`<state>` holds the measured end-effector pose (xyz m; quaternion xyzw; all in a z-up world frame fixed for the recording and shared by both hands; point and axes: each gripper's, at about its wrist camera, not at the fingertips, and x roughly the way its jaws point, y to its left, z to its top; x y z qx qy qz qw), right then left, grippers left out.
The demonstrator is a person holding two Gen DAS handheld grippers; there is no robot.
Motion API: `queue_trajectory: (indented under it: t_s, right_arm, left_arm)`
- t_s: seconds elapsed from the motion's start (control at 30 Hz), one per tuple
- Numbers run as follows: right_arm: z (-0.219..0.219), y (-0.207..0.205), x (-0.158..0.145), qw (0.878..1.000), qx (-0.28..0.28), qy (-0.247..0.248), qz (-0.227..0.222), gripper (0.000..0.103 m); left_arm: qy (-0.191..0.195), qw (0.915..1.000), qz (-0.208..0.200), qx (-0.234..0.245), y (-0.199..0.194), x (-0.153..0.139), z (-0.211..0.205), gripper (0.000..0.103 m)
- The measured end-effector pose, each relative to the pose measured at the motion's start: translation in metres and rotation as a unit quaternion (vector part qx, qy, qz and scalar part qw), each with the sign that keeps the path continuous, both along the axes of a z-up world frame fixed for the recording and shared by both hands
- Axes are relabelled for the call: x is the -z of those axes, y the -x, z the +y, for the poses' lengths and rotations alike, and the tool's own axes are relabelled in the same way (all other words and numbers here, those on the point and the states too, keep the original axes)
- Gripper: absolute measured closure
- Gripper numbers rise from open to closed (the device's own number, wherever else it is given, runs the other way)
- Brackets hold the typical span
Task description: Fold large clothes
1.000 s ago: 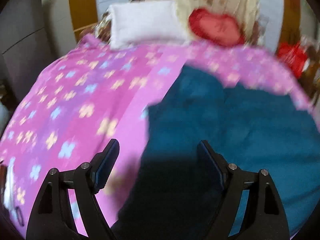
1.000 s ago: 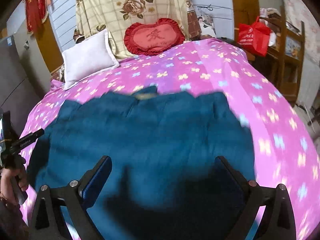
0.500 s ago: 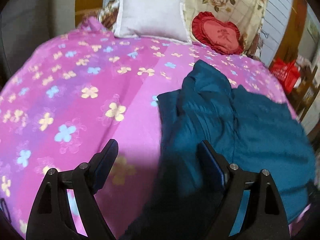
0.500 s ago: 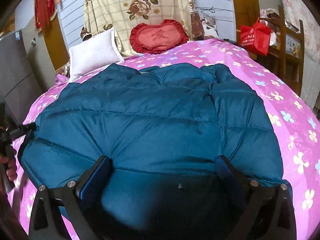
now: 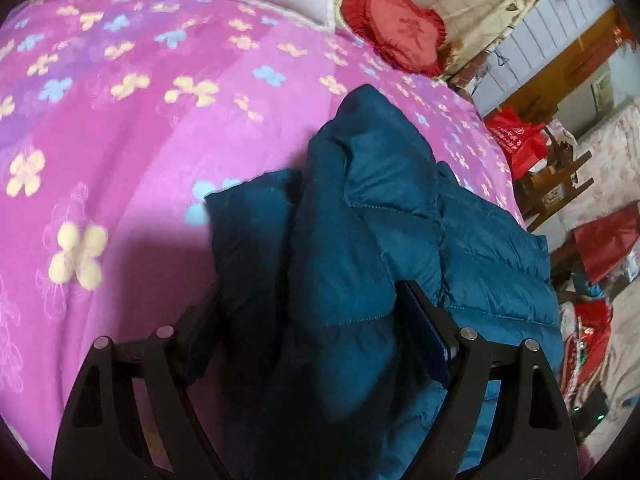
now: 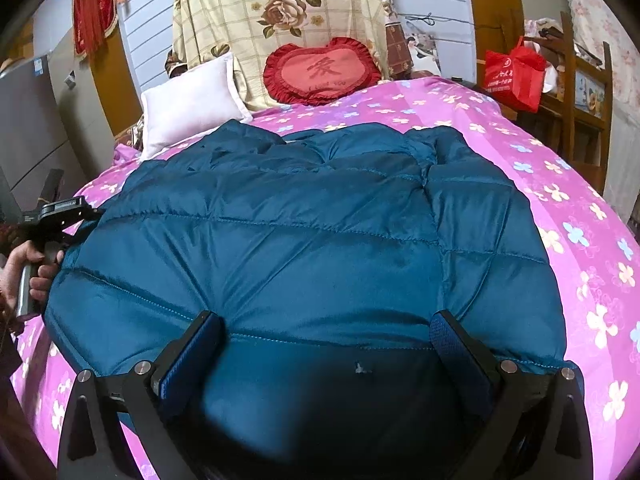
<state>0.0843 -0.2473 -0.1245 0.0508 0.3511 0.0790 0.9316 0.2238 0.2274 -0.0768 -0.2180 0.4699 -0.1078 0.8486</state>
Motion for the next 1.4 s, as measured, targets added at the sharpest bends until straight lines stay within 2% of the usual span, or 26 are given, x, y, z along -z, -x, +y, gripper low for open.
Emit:
queue_trajectory:
  t_s: [0.13, 0.23, 0.33, 0.43, 0.53, 0.6, 0.73, 0.77, 0.83, 0.87, 0.9, 0.93, 1.0, 1.03, 1.07, 1.13, 1.23, 1.33, 1.4]
  right_arm:
    - [0.000, 0.000, 0.000, 1.000, -0.004, -0.002, 0.003, 0.000]
    - [-0.001, -0.001, -0.002, 1.000, -0.009, -0.003, 0.008, 0.000]
    - [-0.012, 0.002, -0.014, 1.000, -0.009, -0.013, 0.004, 0.004]
    - [-0.060, 0.016, -0.035, 0.996, 0.071, -0.042, -0.040, 0.004]
    - [-0.109, 0.020, -0.041, 0.988, 0.141, -0.053, -0.039, 0.003]
    - [-0.122, 0.008, -0.043, 0.989, 0.136, -0.056, -0.025, 0.003]
    - [-0.116, -0.032, -0.045, 0.993, 0.088, -0.079, 0.011, 0.003]
    - [-0.108, -0.045, -0.044, 0.994, 0.081, -0.064, 0.022, 0.003]
    - [-0.095, -0.069, -0.039, 0.995, 0.094, 0.013, 0.043, 0.004]
    - [-0.095, -0.076, -0.033, 0.990, 0.121, 0.054, 0.050, 0.004]
    - [-0.102, -0.083, -0.026, 0.979, 0.169, 0.091, 0.065, 0.004]
    - [-0.112, -0.085, -0.020, 0.976, 0.190, 0.079, 0.072, 0.003]
    - [-0.139, -0.087, -0.003, 0.978, 0.185, -0.030, 0.090, 0.003]
    - [-0.145, -0.088, 0.002, 0.979, 0.173, -0.059, 0.093, 0.004]
    - [-0.149, -0.090, 0.005, 0.981, 0.146, -0.090, 0.090, 0.006]
    - [-0.148, -0.095, 0.007, 0.984, 0.062, -0.148, 0.079, 0.018]
    - [-0.141, -0.102, 0.017, 0.983, -0.002, -0.158, 0.088, 0.017]
    - [-0.152, -0.100, 0.029, 0.969, -0.016, -0.230, 0.084, 0.018]
    - [-0.151, -0.100, 0.030, 0.973, -0.020, -0.216, 0.077, 0.025]
  left_arm:
    - [-0.023, 0.9984, -0.051, 0.001, 0.010, -0.003, -0.010, 0.059]
    - [-0.055, 0.9950, -0.083, -0.005, 0.018, -0.005, -0.017, 0.071]
    - [-0.088, 0.9910, -0.100, -0.012, 0.024, -0.005, -0.020, 0.074]
    - [-0.116, 0.9876, -0.105, -0.013, 0.024, -0.004, -0.026, 0.074]
    - [-0.115, 0.9878, -0.103, -0.016, 0.024, -0.001, -0.025, 0.074]
    - [-0.117, 0.9877, -0.102, -0.017, 0.025, -0.001, -0.025, 0.073]
    - [-0.125, 0.9870, -0.099, -0.020, 0.026, 0.000, -0.028, 0.070]
    - [-0.126, 0.9869, -0.099, -0.020, 0.026, 0.000, -0.029, 0.070]
    - [-0.126, 0.9870, -0.098, -0.021, 0.027, 0.000, -0.029, 0.069]
    - [-0.126, 0.9870, -0.098, -0.022, 0.027, 0.000, -0.029, 0.069]
    - [-0.126, 0.9870, -0.097, -0.022, 0.026, 0.001, -0.029, 0.068]
    - [-0.126, 0.9871, -0.096, -0.022, 0.026, 0.001, -0.028, 0.067]
    - [-0.125, 0.9876, -0.092, -0.024, 0.024, 0.002, -0.028, 0.065]
    - [-0.122, 0.9883, -0.089, -0.023, 0.023, 0.002, -0.028, 0.063]
    - [-0.116, 0.9894, -0.085, -0.024, 0.022, 0.003, -0.026, 0.062]
    - [-0.106, 0.9911, -0.077, -0.025, 0.020, 0.005, -0.023, 0.057]
    - [-0.091, 0.9930, -0.070, -0.026, 0.019, 0.007, -0.020, 0.055]
    - [-0.093, 0.9930, -0.068, -0.027, 0.019, 0.007, -0.021, 0.052]
    - [-0.096, 0.9927, -0.067, -0.030, 0.019, 0.006, -0.021, 0.050]
